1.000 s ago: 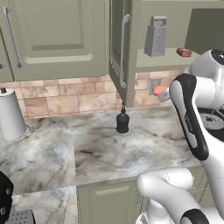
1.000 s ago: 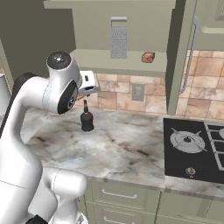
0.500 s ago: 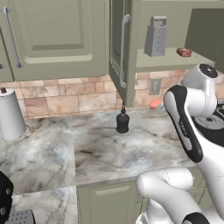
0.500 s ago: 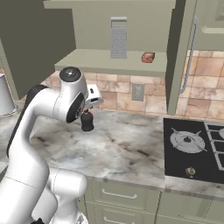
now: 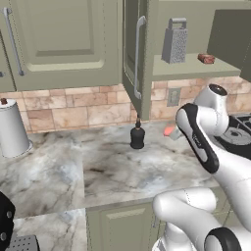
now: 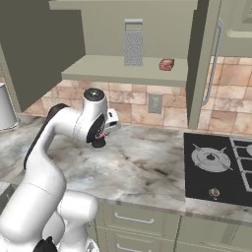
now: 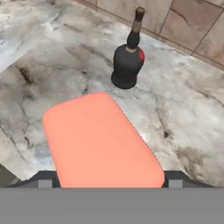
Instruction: Pick the bar soap and bar soap from the cabinet and place them on the counter.
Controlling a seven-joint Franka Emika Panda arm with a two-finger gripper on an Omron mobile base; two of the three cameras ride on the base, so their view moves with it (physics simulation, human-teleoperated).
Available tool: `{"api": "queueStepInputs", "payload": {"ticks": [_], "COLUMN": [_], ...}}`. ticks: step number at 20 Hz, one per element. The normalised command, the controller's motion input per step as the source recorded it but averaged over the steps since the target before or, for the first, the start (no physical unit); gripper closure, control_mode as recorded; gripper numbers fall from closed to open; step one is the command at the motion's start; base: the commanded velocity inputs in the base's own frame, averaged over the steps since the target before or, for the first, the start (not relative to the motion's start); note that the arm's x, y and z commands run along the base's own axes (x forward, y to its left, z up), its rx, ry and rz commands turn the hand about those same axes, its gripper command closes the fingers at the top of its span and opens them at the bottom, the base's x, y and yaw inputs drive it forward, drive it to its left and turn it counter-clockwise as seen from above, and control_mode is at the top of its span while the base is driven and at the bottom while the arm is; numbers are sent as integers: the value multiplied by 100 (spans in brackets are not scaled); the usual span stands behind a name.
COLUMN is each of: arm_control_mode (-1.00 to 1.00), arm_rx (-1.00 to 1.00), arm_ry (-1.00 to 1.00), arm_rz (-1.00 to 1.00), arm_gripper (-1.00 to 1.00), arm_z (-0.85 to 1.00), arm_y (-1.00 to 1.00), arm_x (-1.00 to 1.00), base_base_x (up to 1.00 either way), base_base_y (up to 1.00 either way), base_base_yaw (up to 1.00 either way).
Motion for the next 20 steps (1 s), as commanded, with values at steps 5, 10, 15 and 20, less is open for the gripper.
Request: {"api": "queueStepInputs", "payload": {"ticks": [5, 10, 15, 20], "arm_control_mode": [-100, -100, -100, -100], "arm_rx": [-1, 0, 0, 0], "arm_ry": [7, 4, 5, 5], "arm_rz": [6, 8, 9, 7], "arm_gripper": [100, 100, 100, 100], "arm_z": [-67, -76, -80, -65], "arm_y": [0, 0, 0, 0], "arm_x": [38, 49, 55, 53], "base_base_x": [0, 0, 0, 0], "base_base_y": [0, 0, 0, 0], "base_base_yaw": [0, 0, 0, 0]}}
